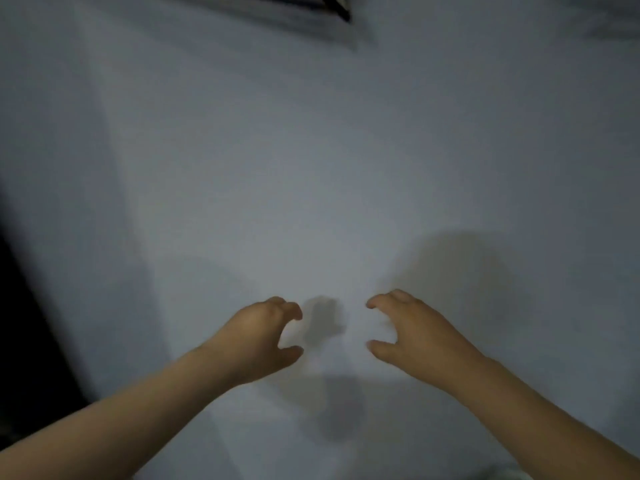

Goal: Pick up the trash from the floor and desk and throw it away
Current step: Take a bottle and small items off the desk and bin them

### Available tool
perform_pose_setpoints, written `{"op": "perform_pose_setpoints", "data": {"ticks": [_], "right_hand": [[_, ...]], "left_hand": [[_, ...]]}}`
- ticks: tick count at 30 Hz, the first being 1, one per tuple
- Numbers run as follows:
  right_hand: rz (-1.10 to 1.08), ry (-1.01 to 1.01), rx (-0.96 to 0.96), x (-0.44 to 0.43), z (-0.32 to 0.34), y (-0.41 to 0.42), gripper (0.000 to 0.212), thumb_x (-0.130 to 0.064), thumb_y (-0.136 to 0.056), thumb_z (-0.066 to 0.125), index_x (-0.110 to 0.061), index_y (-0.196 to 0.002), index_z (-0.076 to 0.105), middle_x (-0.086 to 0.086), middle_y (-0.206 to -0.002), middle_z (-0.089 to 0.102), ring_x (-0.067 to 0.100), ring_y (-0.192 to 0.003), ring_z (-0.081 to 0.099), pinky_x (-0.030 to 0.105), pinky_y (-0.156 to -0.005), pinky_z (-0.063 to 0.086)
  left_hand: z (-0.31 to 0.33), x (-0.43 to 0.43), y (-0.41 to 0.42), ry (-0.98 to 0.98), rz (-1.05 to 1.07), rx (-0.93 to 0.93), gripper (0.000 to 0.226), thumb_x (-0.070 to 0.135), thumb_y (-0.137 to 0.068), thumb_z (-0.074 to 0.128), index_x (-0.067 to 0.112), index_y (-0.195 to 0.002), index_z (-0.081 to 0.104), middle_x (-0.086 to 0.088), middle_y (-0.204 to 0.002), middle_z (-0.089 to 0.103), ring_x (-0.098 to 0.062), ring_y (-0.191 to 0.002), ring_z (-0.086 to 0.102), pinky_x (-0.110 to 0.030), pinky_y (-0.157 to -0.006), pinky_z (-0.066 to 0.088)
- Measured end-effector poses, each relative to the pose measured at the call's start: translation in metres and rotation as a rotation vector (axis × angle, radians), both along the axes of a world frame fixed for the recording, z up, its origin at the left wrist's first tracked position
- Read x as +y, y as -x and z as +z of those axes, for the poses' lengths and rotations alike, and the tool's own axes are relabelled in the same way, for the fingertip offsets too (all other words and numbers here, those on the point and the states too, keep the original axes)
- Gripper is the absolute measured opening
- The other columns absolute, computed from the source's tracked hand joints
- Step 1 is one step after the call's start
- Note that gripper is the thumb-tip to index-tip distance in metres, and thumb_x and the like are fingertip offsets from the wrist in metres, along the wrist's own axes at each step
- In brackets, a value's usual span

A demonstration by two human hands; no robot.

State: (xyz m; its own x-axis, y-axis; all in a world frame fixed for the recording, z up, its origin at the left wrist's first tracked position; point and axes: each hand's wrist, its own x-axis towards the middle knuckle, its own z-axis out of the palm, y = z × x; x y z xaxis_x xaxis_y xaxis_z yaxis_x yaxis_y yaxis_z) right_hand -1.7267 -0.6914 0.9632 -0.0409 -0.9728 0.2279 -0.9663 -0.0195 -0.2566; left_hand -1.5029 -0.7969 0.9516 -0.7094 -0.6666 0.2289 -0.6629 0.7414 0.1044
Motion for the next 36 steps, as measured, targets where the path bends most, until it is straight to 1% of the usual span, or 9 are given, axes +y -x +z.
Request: {"op": "perform_pose_setpoints", "data": {"ticks": [7, 11, 15, 19, 22, 24, 28, 33, 36], "right_hand": [[0.37, 0.236, 0.027, -0.015, 0.101, -0.176, 0.056, -0.04, -0.086, 0.06, -0.028, -0.138, 0.042, -0.008, -0.133, 0.045, 0.012, -0.123, 0.045, 0.022, -0.097, 0.037], [0.568, 0.358, 0.017, 0.009, 0.137, -0.286, 0.055, -0.042, -0.086, 0.061, -0.028, -0.137, 0.043, -0.009, -0.132, 0.046, 0.01, -0.121, 0.046, 0.02, -0.096, 0.037], [0.747, 0.435, 0.004, 0.04, 0.16, -0.388, 0.057, -0.044, -0.088, 0.06, -0.029, -0.14, 0.039, -0.01, -0.136, 0.043, 0.01, -0.123, 0.044, 0.021, -0.097, 0.038], [0.89, 0.482, -0.059, 0.077, 0.167, -0.479, 0.059, -0.046, -0.086, 0.064, -0.03, -0.138, 0.042, -0.012, -0.133, 0.045, 0.008, -0.123, 0.045, 0.017, -0.093, 0.034], [1.009, 0.466, -0.114, 0.1, 0.162, -0.54, 0.059, -0.047, -0.085, 0.065, -0.03, -0.137, 0.044, -0.012, -0.131, 0.047, 0.007, -0.122, 0.045, 0.021, -0.097, 0.037], [1.086, 0.444, -0.122, 0.113, 0.157, -0.579, 0.059, -0.045, -0.086, 0.064, -0.029, -0.138, 0.043, -0.011, -0.133, 0.046, 0.008, -0.122, 0.044, 0.019, -0.095, 0.036], [1.205, 0.419, -0.131, 0.137, 0.148, -0.65, 0.058, -0.043, -0.085, 0.065, -0.026, -0.137, 0.045, -0.006, -0.131, 0.049, 0.011, -0.12, 0.047, 0.021, -0.096, 0.036], [1.307, 0.39, -0.187, 0.152, 0.137, -0.722, 0.055, -0.043, -0.082, 0.067, -0.028, -0.132, 0.049, -0.009, -0.126, 0.052, 0.009, -0.116, 0.049, 0.02, -0.093, 0.036], [1.362, 0.373, -0.172, 0.154, 0.126, -0.761, 0.056, -0.044, -0.083, 0.065, -0.029, -0.134, 0.047, -0.011, -0.129, 0.051, 0.006, -0.118, 0.048, 0.018, -0.094, 0.035]], "left_hand": [[0.097, 0.065, -0.188, 0.223, 0.32, 0.081, 0.051, 0.051, -0.082, 0.061, 0.03, -0.127, 0.049, 0.013, -0.122, 0.053, -0.007, -0.106, 0.056, -0.02, -0.088, 0.044], [0.138, 0.132, -0.292, 0.324, 0.496, 0.092, 0.049, 0.048, -0.08, 0.065, 0.027, -0.123, 0.054, 0.009, -0.119, 0.056, -0.011, -0.105, 0.058, -0.022, -0.088, 0.044], [0.162, 0.208, -0.389, 0.425, 0.663, 0.071, 0.051, 0.051, -0.08, 0.064, 0.027, -0.123, 0.053, 0.009, -0.122, 0.055, -0.011, -0.107, 0.057, -0.025, -0.089, 0.043], [0.162, 0.284, -0.471, 0.433, 0.834, 0.077, 0.051, 0.052, -0.082, 0.063, 0.028, -0.125, 0.051, 0.008, -0.123, 0.055, -0.012, -0.109, 0.056, -0.026, -0.091, 0.045], [0.156, 0.334, -0.519, 0.437, 0.963, 0.082, 0.052, 0.05, -0.081, 0.065, 0.025, -0.125, 0.054, 0.008, -0.121, 0.057, -0.012, -0.107, 0.057, -0.025, -0.09, 0.045], [0.151, 0.366, -0.546, 0.446, 1.039, 0.096, 0.05, 0.047, -0.08, 0.068, 0.023, -0.122, 0.056, 0.006, -0.116, 0.059, -0.013, -0.104, 0.058, -0.022, -0.087, 0.044], [0.136, 0.425, -0.593, 0.401, 1.189, 0.083, 0.045, 0.049, -0.08, 0.065, 0.029, -0.119, 0.056, 0.01, -0.113, 0.057, -0.006, -0.101, 0.056, -0.023, -0.087, 0.047], [0.124, 0.471, -0.644, 0.387, 1.347, 0.092, 0.05, 0.052, -0.08, 0.064, 0.033, -0.125, 0.051, 0.016, -0.117, 0.054, -0.002, -0.104, 0.055, -0.021, -0.089, 0.048], [0.116, 0.481, -0.674, 0.391, 1.397, 0.086, 0.051, 0.052, -0.081, 0.063, 0.033, -0.127, 0.05, 0.017, -0.121, 0.054, -0.001, -0.108, 0.053, -0.02, -0.092, 0.047]]}}
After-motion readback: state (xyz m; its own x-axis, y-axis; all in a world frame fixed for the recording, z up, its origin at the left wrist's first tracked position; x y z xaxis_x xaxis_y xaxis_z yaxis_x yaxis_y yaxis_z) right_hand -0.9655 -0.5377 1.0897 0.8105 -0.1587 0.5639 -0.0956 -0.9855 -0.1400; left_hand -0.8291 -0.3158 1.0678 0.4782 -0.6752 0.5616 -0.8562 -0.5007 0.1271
